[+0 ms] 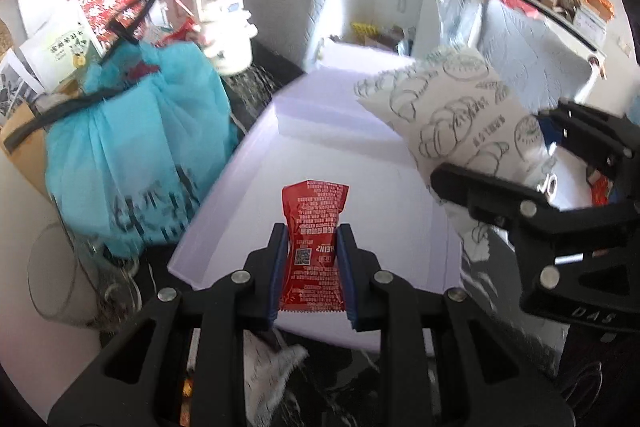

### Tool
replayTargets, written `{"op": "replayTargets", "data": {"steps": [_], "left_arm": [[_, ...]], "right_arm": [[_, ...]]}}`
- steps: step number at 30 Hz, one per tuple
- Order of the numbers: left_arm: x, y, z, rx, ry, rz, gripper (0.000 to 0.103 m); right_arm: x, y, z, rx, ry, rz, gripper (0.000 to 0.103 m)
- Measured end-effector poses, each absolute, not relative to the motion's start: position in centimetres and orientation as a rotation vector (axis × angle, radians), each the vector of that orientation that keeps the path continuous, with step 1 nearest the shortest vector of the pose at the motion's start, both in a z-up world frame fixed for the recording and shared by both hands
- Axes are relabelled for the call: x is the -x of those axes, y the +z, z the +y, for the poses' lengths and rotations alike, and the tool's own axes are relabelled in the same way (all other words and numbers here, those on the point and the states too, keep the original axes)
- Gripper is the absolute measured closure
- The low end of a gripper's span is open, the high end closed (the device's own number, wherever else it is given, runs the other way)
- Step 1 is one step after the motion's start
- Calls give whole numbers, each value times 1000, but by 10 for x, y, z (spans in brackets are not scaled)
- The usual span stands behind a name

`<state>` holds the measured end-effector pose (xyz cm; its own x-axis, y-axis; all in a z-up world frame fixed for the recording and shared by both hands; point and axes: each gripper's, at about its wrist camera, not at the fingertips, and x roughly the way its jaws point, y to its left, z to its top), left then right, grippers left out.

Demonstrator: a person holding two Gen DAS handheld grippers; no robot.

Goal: Organize objects
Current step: 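Carry the red packet and white pouch over the white box with both grippers, then open the left gripper dropping the red packet while the right gripper releases the pouch into the box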

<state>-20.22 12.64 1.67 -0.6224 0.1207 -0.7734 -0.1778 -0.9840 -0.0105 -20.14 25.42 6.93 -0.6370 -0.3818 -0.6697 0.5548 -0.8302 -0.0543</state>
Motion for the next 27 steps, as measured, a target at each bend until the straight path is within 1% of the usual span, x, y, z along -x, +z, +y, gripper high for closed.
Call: {"op": "replayTargets", "data": {"steps": [7,11,15,22,27], "left_arm": [[235,27,115,1260,2754,91,80],[256,25,113,1294,2784,51,80],[271,15,112,1320,2785,9,80],[284,-15,120,1405,2715,62,80],[292,-35,123,1478,2676,59,80]], "right_arm": [[232,76,245,-890,-2424,367,45],[252,76,245,-880,-2419,354,45],[270,65,249,-922,-2417,340,45],[295,33,245,-1037,-2358,330,45],[307,13,245,-1101,-2333,308,45]]}}
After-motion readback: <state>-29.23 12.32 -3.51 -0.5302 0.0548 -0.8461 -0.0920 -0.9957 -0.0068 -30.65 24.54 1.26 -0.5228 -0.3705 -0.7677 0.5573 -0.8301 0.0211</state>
